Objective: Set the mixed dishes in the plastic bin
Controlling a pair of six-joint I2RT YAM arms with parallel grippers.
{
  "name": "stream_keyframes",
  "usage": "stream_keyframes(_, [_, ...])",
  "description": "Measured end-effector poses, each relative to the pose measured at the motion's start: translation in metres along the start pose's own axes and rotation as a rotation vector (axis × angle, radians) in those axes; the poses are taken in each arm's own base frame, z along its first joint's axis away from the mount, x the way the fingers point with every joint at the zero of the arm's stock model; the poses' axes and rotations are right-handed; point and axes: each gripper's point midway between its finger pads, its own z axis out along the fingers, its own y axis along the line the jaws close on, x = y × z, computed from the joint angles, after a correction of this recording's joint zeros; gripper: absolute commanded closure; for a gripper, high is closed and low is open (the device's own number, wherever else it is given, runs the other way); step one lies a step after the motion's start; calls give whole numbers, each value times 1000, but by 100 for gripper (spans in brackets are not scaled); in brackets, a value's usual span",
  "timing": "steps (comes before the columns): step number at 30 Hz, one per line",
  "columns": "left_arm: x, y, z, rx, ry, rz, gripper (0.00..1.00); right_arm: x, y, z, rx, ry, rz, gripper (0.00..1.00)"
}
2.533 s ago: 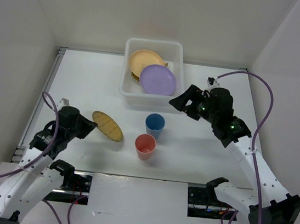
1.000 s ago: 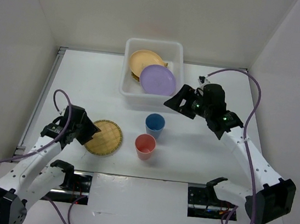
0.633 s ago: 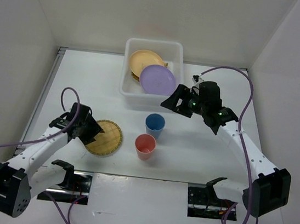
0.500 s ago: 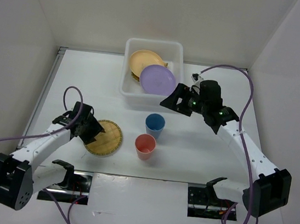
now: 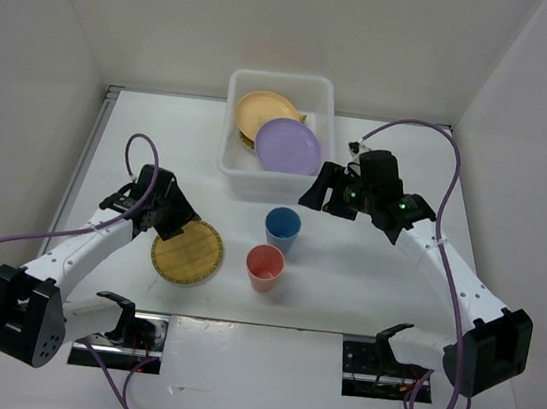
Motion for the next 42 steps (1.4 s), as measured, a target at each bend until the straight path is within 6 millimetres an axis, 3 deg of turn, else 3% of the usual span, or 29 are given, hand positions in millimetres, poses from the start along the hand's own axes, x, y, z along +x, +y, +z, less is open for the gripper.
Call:
stream_keyframes(4, [1,-1,0,9,9,18,36,8,-11,2,60,21,-15,24])
stream_keyframes(8, [3,-3,-1,19,21,22,35,19,-21,19,118,64,-26,28])
stream_keyframes(13, [5,-3,-1,25,29,33,35,44,-32,43,182,151,-45,35])
stream_keyframes(16, [5,-3,-1,27,29,45,35,49,-36,48,213,161,-54,46])
stream_keyframes(20, [4,-2,-1,26,29,42,35,54,-42,54,260,163,-67,49])
stream_keyframes(25, [1,-1,-2,26,22,36,35,68,-50,64,328,192,-94,65])
stream_keyframes(26, [1,-1,-2,27,21,36,35,71,-52,65,342,199,-100,71])
stream_keyframes(27, [0,-2,-2,27,20,35,35,73,-53,66,358,206,-103,84])
stream_keyframes(30, [0,-2,-2,28,18,37,33,74,-57,68,396,204,-110,99])
stream_keyframes(36, [-1,2,-2,25,14,49,33,54,-57,53,482,165,-124,99])
stream_keyframes(39, [-4,2,-3,28,7,47,33,27,-40,35,490,113,-138,99])
stream_keyframes(42, [-6,3,-4,29,1,43,32,-22,-4,10,431,-6,-152,99])
